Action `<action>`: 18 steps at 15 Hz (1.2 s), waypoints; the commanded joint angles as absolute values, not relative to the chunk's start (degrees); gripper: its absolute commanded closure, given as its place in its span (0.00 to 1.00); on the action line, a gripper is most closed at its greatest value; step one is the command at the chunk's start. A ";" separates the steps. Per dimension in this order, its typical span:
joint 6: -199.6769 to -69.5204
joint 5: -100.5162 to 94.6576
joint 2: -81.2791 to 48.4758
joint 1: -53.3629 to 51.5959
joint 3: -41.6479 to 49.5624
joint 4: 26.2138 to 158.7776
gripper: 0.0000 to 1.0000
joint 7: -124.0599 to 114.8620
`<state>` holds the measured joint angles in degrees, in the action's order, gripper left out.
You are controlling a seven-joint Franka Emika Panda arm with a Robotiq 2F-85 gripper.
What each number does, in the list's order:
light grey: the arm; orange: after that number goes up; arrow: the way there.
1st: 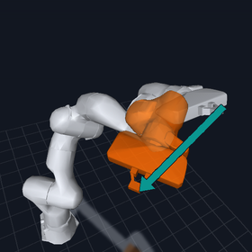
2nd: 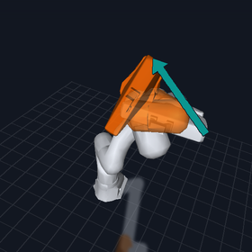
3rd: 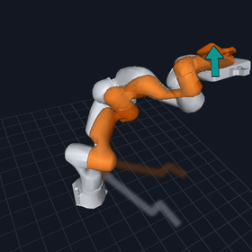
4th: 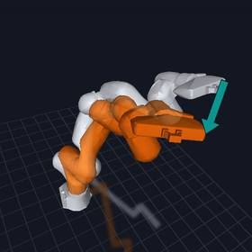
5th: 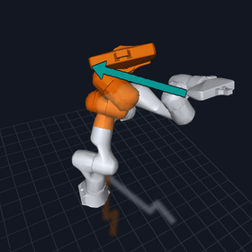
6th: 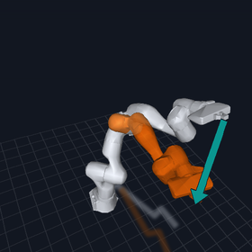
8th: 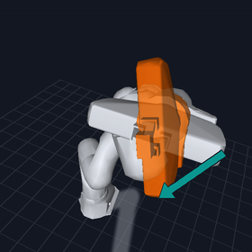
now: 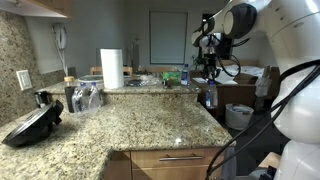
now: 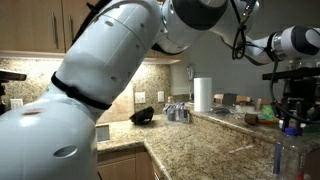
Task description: Throw the four bottles on the right into the bin on the floor
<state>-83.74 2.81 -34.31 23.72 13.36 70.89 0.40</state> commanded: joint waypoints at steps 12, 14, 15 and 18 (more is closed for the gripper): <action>-68.05 15.22 -52.74 36.49 13.29 50.27 0.86 -5.04; -66.08 19.62 -56.76 39.65 12.86 46.17 0.86 -8.05; -65.50 21.62 -58.38 40.96 12.69 44.32 0.86 -9.80; -67.90 22.52 -60.17 43.25 10.68 41.64 0.86 -15.01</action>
<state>-68.40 20.91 -57.89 40.93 13.15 46.85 -8.83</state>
